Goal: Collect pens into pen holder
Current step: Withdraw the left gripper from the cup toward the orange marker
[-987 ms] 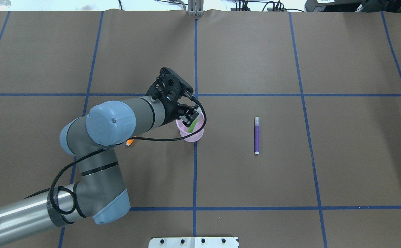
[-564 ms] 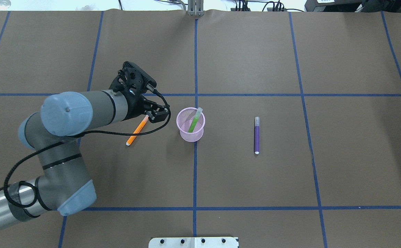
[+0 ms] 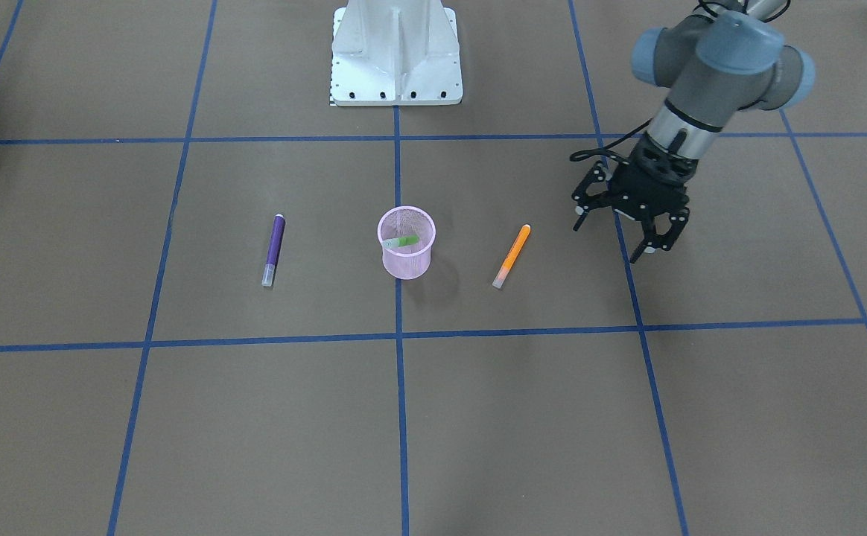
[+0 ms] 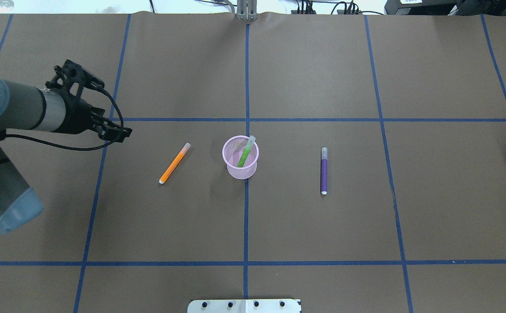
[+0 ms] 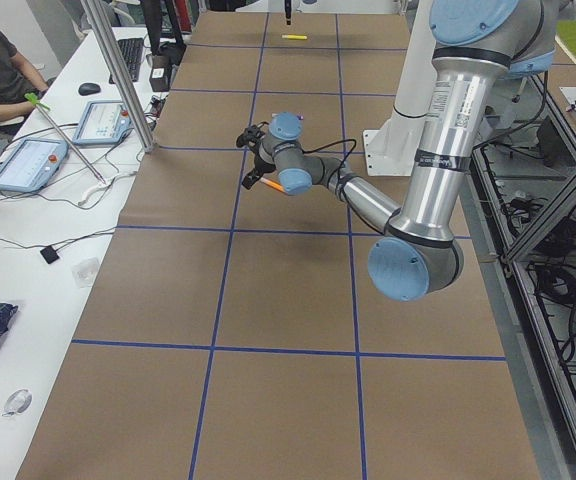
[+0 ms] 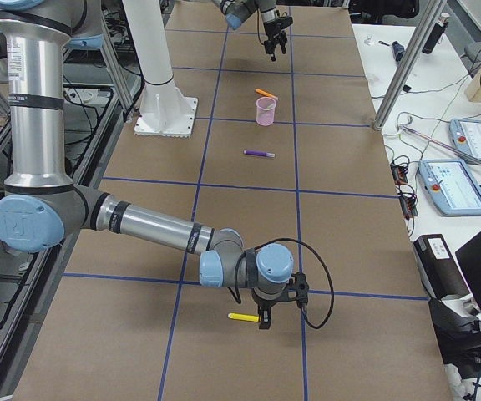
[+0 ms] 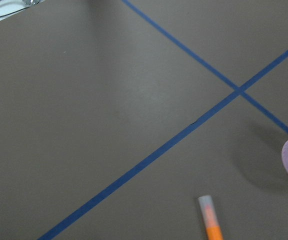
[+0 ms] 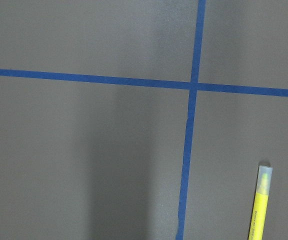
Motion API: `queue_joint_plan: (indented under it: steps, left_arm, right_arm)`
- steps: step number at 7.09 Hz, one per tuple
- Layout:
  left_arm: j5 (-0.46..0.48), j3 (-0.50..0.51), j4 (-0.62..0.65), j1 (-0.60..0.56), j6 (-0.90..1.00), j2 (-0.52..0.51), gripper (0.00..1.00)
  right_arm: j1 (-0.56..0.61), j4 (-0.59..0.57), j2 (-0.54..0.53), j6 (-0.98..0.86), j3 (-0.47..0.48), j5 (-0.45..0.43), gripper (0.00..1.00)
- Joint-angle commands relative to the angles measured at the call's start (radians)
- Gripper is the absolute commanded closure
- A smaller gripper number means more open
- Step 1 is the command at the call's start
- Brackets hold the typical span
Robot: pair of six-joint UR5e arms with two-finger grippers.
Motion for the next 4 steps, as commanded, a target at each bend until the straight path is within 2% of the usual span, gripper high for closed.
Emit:
queue_joint_plan:
  steps: [1, 4]
  left_arm:
    - [-0.121, 0.005, 0.005, -0.07, 0.0, 0.034, 0.01]
    - [-0.124, 0.004, 0.005, -0.069, 0.0, 0.034, 0.01]
  right_arm:
    - [0.0, 0.009, 0.048, 0.021, -0.097, -0.013, 0.17]
    - [-0.06, 0.011, 0.049, 0.12, -0.103, -0.008, 0.16]
